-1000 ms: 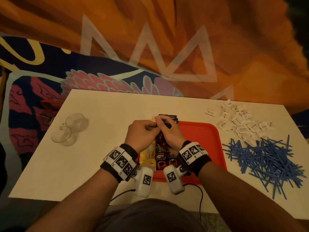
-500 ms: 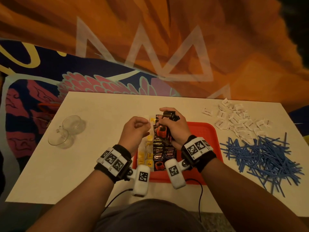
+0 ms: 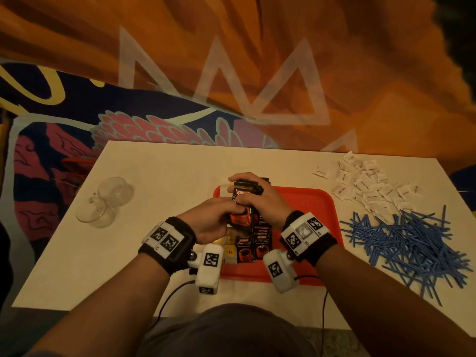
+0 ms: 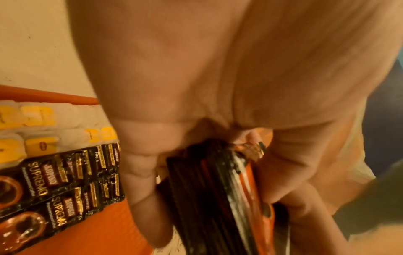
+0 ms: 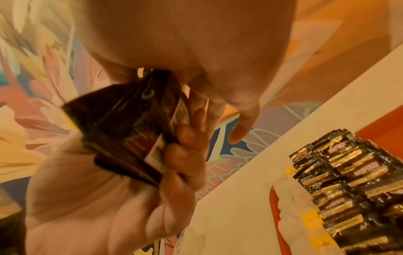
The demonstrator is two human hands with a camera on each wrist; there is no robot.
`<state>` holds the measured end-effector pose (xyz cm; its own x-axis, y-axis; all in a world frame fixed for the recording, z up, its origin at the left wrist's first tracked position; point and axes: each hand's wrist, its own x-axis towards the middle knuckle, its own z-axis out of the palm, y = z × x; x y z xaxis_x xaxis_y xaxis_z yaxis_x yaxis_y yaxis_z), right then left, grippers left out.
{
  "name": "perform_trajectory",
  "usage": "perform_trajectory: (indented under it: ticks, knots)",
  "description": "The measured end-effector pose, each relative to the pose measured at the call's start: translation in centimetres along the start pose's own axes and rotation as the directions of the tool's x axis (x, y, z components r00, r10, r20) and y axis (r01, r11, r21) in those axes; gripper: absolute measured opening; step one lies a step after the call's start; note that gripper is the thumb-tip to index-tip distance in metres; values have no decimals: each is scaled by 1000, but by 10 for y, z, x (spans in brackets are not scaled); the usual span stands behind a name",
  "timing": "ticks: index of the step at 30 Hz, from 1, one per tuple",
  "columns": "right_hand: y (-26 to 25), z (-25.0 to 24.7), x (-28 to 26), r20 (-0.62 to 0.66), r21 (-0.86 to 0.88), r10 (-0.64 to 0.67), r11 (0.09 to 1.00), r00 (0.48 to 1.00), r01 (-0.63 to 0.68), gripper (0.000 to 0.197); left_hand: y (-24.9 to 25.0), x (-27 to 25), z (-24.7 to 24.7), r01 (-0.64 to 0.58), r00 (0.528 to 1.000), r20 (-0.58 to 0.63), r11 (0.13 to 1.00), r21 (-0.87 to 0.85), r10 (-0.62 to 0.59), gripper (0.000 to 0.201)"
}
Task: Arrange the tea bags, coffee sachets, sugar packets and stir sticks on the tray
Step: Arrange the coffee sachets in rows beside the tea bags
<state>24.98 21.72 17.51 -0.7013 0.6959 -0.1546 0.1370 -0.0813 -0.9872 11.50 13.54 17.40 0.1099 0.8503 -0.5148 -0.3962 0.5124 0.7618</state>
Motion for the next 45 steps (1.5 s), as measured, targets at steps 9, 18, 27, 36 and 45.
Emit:
perform_trajectory:
  ticks: [9,18,27,36,45]
  knots:
    - [-31,-23,-8,38,-765,-232,619,972,178,95,6,7,8,-40,968,-238,985,166,79,26]
    - [-31,-15,0,176,-971,-70,151,982,185,79,10,11,30,-139,956,-224,965,220,189,28]
    - [-27,-31,-11,258,-653,-363,617,895,439,71,4,6,26,-143,977,78,882,-448,198,64]
    - [-38,-44,-21,202,-639,-334,667,921,382,69,9,6,46,-211,976,-22,925,-315,216,71]
    - [-33,-50,-22,175,-607,-326,708,929,362,52,10,11,57,-143,990,-20,954,-263,143,58]
